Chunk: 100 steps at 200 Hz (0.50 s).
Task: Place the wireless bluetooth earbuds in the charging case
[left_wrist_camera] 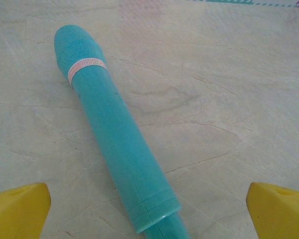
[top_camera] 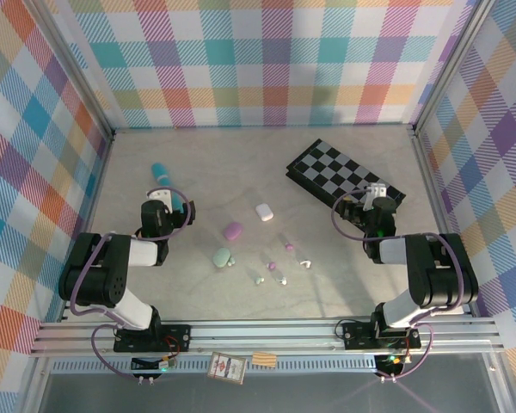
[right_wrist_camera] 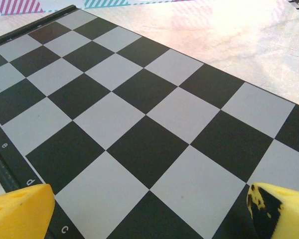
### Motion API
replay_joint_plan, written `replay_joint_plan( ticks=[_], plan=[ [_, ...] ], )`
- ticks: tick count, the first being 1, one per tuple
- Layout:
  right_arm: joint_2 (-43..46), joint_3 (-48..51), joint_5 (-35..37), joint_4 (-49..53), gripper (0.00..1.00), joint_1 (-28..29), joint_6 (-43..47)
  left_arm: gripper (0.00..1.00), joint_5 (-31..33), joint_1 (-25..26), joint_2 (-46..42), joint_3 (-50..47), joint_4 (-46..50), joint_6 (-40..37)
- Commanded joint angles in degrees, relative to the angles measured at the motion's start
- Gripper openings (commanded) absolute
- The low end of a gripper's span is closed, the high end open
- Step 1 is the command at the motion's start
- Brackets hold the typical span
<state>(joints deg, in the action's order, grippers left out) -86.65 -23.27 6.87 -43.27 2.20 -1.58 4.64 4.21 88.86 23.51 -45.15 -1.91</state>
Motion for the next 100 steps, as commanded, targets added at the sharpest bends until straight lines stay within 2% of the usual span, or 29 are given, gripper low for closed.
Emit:
replay_joint_plan(
  ticks=[1,21,45,62,75,100],
  plan=[
    [6.1,-4.2,-2.5,9.0,0.99,-0.2,1.2,1.0,4.2,2.4,-6.4,1.4,4.5,-2.3],
    [10.3,-8.5,-6.8,18.6,0.99,0.0,1.2,1.0,9.5,6.3,-13.0,3.3,12.4,-3.7],
    [13.2,-15.5,-5.9,30.7,0.99,2.6,-1.6,1.0,12.6,12.5,-19.3,5.8,18.8,-4.3],
    [13.1,-21.1,-5.0,39.5,0.99,5.9,-4.4,1.0,12.2,17.4,-22.8,7.7,23.3,-4.4],
    [12.0,-25.3,-7.6,45.4,0.99,8.4,-5.5,1.0,11.6,21.0,-24.9,8.5,26.5,-4.6],
    [7.9,-33.2,-6.5,54.3,0.99,16.6,-4.2,1.0,8.9,26.6,-28.3,11.1,36.9,-4.4]
  ],
)
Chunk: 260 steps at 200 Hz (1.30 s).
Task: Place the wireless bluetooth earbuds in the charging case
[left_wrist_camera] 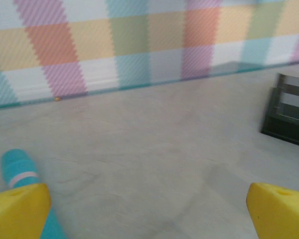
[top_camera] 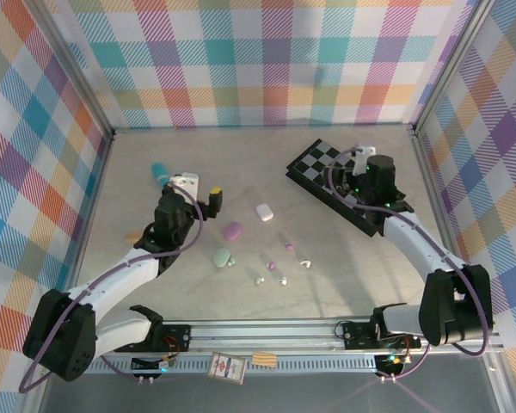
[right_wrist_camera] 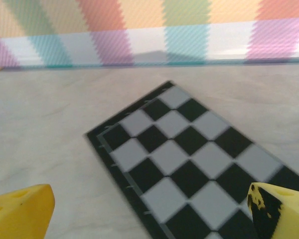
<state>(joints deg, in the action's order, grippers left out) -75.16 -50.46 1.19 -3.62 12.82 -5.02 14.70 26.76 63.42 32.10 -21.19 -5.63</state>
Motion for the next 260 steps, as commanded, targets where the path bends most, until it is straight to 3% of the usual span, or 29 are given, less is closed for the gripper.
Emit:
replay_joint_plan(
  ticks=[1,48,90,134,238,260],
  plan=[
    [-3.9,-6.3,-0.7,15.0,0.99,6.3,-0.8,1.0,-1.3,4.3,-3.0,2.5,13.4,-0.7],
    [-17.9,-22.7,6.0,28.8,0.99,19.7,-1.8,1.0,-5.3,7.4,-16.8,-0.6,26.5,3.1],
    [-32.1,-39.1,4.8,41.6,0.99,24.0,-3.8,1.0,-4.0,8.5,-28.9,-5.8,28.7,6.0],
    [-44.7,-52.3,2.2,53.0,0.99,24.6,-3.6,1.0,-4.7,9.9,-26.8,-5.4,29.0,5.6],
    [-58.7,-66.1,0.3,60.4,0.67,25.7,-5.2,1.0,-6.2,10.5,-23.4,-5.9,26.6,5.4],
    [-61.3,-69.1,0.5,61.9,0.65,25.9,-5.5,1.0,-6.1,10.5,-23.0,-5.9,26.7,5.5]
  ],
)
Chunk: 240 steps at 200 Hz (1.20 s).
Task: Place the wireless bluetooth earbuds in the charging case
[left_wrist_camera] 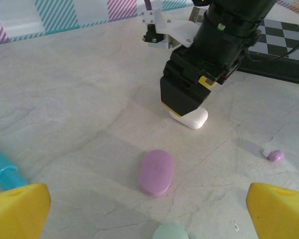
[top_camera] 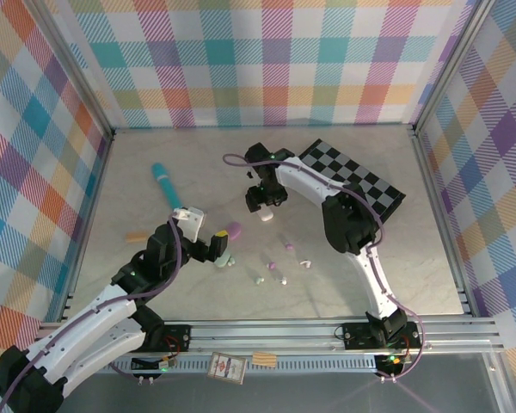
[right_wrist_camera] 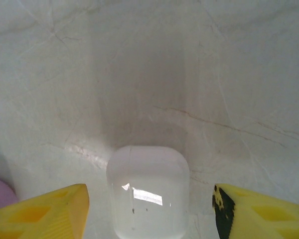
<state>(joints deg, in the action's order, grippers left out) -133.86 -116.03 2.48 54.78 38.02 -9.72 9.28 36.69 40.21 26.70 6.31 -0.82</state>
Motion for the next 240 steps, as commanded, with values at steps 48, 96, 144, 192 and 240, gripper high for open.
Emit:
replay_joint_plan(
  ticks=[48,96,144,192,240],
  plan=[
    [-5.4,-5.0,2.1,4.3,0.57,0.8,-1.7,1.0,-0.8,0.9,0.6,-0.7,-1.0,0.6],
    [-4.1,-4.4,4.4,3.8,0.46,0.7,-4.1,1.0,-1.7,1.0,1.2,-1.0,-2.8,0.8],
    [6.4,5.9,-1.2,-6.9,0.41,-1.1,-8.8,1.0,-3.5,1.3,5.9,-2.8,-15.7,4.1],
    [24.0,28.5,-9.7,-29.2,0.41,-6.7,-21.1,1.0,-5.7,2.8,20.2,-1.0,-35.1,3.1],
    [34.3,42.2,-25.4,-46.2,0.38,-14.6,-35.9,1.0,-7.0,5.4,39.3,6.8,-53.7,0.0]
  ],
)
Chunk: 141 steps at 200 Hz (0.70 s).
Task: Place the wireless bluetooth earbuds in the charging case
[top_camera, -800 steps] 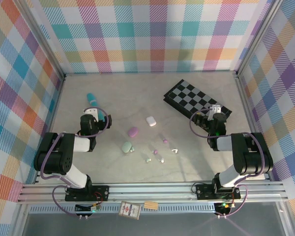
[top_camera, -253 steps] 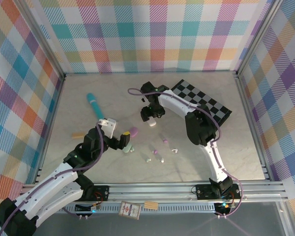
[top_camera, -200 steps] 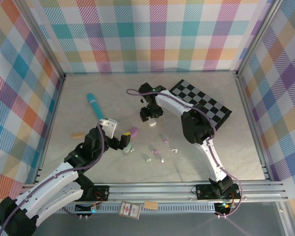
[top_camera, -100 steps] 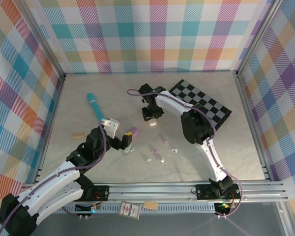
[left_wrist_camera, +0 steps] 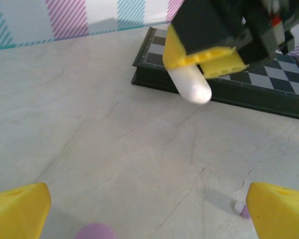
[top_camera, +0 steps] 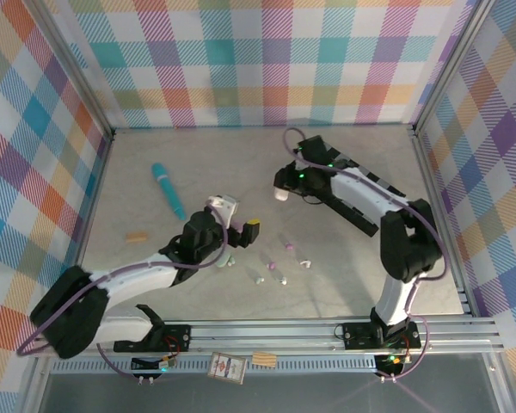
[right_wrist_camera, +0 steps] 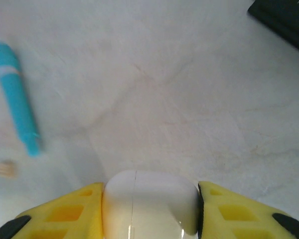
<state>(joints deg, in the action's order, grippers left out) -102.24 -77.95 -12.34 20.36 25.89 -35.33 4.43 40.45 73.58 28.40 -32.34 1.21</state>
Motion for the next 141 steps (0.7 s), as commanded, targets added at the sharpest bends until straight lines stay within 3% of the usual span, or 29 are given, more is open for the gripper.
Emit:
replay_joint_plan(
  ticks=[1,72,105,141],
  plan=[
    [2.8,4.3,-10.8,-12.0,0.38,-2.5,-10.5,1.0,-2.3,1.6,6.3,5.3,-15.4,-2.1],
    [10.1,18.3,-18.8,-33.0,0.38,-5.1,-28.7,1.0,-5.4,4.9,22.3,13.9,-29.6,-2.4],
    [11.9,22.2,-19.9,-39.4,0.38,-5.1,-32.1,0.89,-3.1,4.7,27.6,14.4,-39.1,-2.2],
    [14.2,23.4,-20.8,-40.3,0.38,-5.1,-31.9,0.82,-3.7,4.4,29.7,15.8,-39.4,-1.9]
  ],
)
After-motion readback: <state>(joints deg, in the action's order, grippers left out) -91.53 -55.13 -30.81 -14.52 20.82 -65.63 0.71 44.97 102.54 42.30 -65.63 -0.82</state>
